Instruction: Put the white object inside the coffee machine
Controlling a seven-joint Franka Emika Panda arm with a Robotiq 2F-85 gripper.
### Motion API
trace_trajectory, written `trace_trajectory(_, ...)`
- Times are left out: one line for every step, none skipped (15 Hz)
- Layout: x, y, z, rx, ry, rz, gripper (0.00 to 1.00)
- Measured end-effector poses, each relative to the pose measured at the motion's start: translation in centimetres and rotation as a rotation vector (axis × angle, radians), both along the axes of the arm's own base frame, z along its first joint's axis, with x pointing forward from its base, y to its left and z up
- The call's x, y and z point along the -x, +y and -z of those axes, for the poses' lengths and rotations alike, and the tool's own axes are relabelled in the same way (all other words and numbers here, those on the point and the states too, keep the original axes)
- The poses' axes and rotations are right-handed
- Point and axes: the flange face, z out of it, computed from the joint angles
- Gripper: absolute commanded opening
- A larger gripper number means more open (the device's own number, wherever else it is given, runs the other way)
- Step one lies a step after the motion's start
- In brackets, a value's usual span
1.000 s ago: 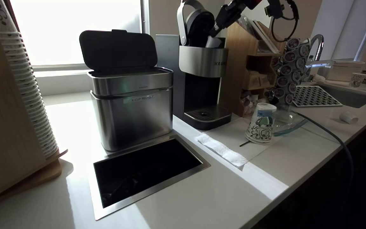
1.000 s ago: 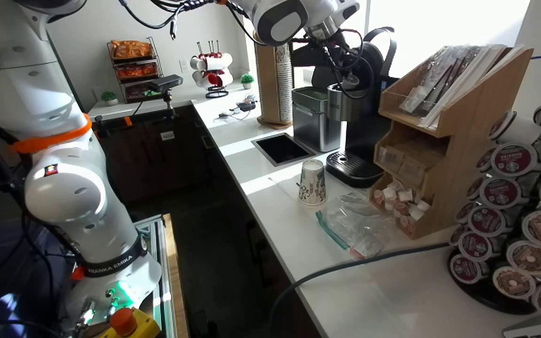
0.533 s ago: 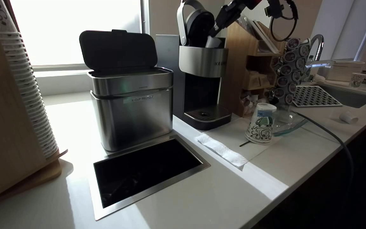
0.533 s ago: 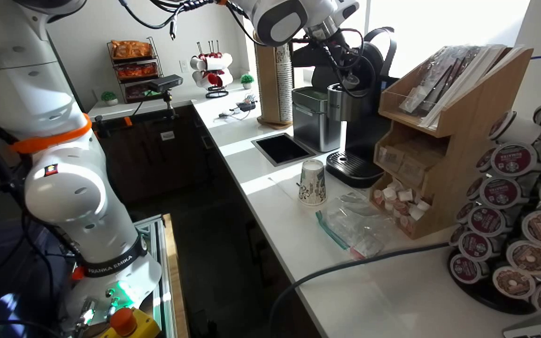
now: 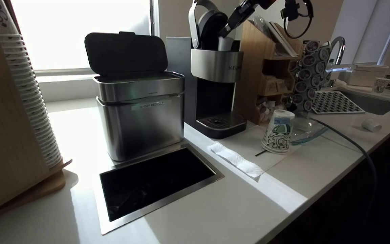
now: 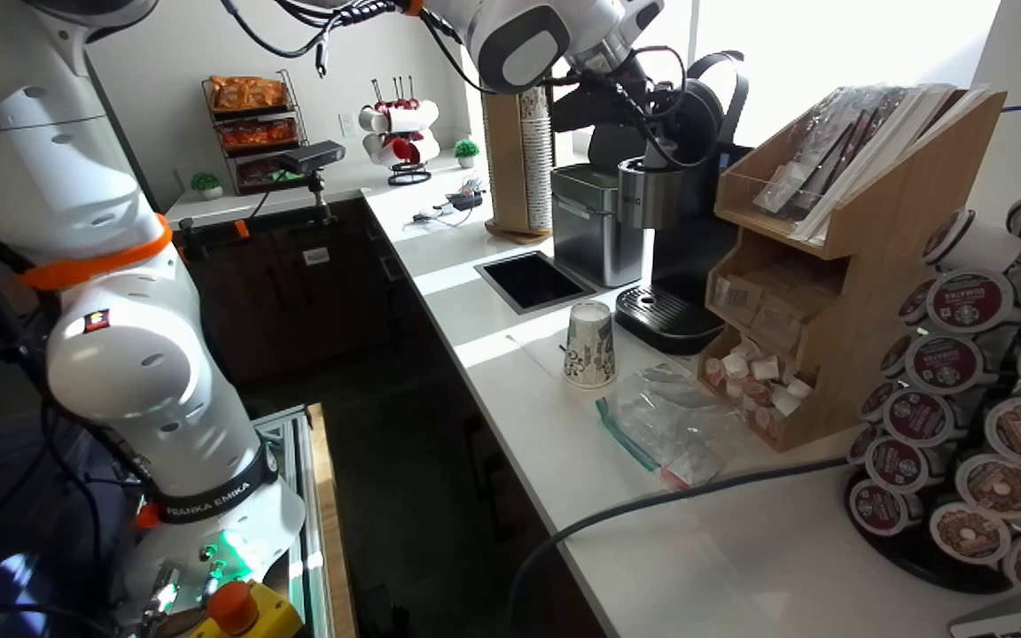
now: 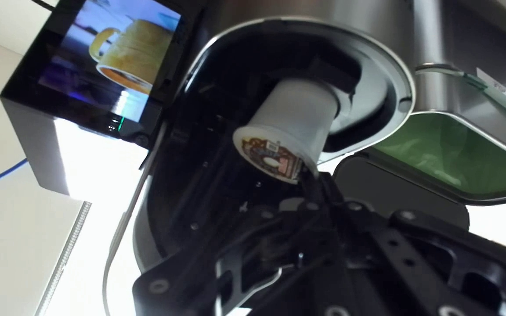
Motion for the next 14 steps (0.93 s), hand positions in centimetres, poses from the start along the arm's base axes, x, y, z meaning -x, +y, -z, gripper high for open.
trace_trajectory(0.1, 0.1, 0.1, 0.015, -0.011, -0.011, 0.01)
trace_trajectory(0.3, 0.2, 0.2, 0.029, -0.021, -0.021, 0.01)
trace_trajectory(0.5, 0.3, 0.3, 0.043, -0.029, -0.031, 0.01)
trace_trajectory(0.7, 0.3, 0.4, 0.055, -0.035, -0.038, 0.01)
trace_trajectory(0.9, 0.2, 0.5, 0.065, -0.041, -0.043, 0.01)
trace_trajectory(1.1, 0.2, 0.7, 0.074, -0.045, -0.047, 0.01)
trace_trajectory(1.3, 0.2, 0.8, 0.082, -0.049, -0.052, 0.01)
trace_trajectory(1.4, 0.2, 0.8, 0.088, -0.055, -0.053, 0.01)
trace_trajectory(1.6, 0.2, 0.8, 0.093, -0.06, -0.054, 0.01)
trace_trajectory(1.8, 0.2, 0.8, 0.098, -0.064, -0.056, 0.01)
trace_trajectory(2.0, 0.2, 0.8, 0.102, -0.067, -0.06, 0.01)
trace_trajectory(2.2, 0.3, 0.8, 0.109, -0.069, -0.066, 0.01)
trace_trajectory(2.4, 0.4, 0.8, 0.117, -0.071, -0.077, 0.01)
trace_trajectory(2.6, 0.5, 0.9, 0.127, -0.073, -0.088, 0.01)
